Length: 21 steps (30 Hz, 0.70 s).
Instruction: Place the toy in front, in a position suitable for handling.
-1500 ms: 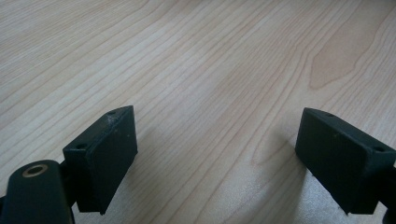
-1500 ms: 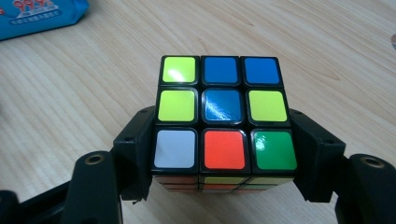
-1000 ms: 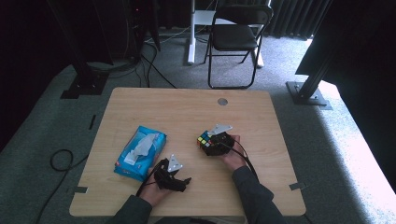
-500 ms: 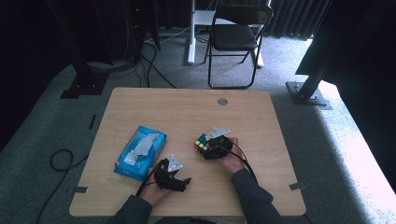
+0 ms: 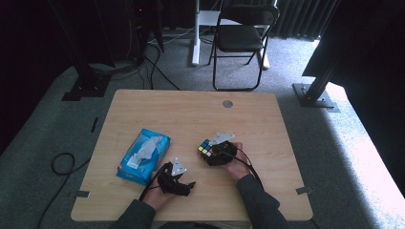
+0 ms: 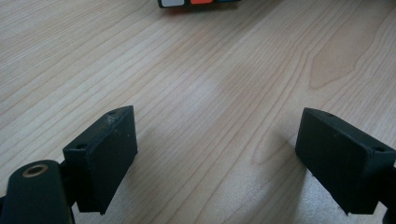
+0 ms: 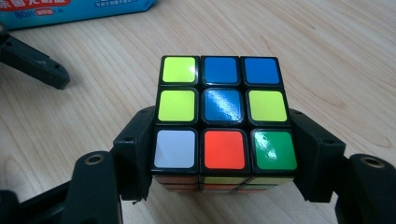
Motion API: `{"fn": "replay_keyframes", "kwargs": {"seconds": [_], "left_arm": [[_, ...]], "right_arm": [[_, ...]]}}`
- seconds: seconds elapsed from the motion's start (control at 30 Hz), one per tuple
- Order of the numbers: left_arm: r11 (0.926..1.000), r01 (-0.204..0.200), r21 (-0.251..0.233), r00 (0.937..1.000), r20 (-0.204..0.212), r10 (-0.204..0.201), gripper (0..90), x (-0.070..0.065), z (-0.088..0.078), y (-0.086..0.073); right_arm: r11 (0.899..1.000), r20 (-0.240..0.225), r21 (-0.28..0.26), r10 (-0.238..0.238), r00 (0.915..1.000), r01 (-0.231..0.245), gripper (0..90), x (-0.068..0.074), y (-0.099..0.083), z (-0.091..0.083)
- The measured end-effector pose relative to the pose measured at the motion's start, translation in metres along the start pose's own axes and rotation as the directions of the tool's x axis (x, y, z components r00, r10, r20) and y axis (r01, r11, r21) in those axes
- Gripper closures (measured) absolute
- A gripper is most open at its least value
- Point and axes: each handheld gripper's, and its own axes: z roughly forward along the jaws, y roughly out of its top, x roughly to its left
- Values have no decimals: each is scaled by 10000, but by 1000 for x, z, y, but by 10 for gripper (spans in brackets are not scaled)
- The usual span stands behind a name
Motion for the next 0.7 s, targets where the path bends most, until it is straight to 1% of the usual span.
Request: {"fn": "replay_keyframes", "kwargs": {"seconds": [0.23, 0.5, 0.7], "left_arm": [[10000, 5, -5, 10000, 2, -5, 129, 0, 0, 0], [10000, 0, -2, 10000, 2, 0, 129, 0, 0, 0], [10000, 51, -28, 10000, 6, -51, 129, 0, 0, 0]], "right_arm": [[9999, -152, -22, -125, 9998, 125, 340, 2, 0, 0], [9998, -322, 86, -187, 9993, 190, 340, 5, -1, 3], [10000, -512, 92, -20, 9987, 25, 339, 3, -5, 6]]}}
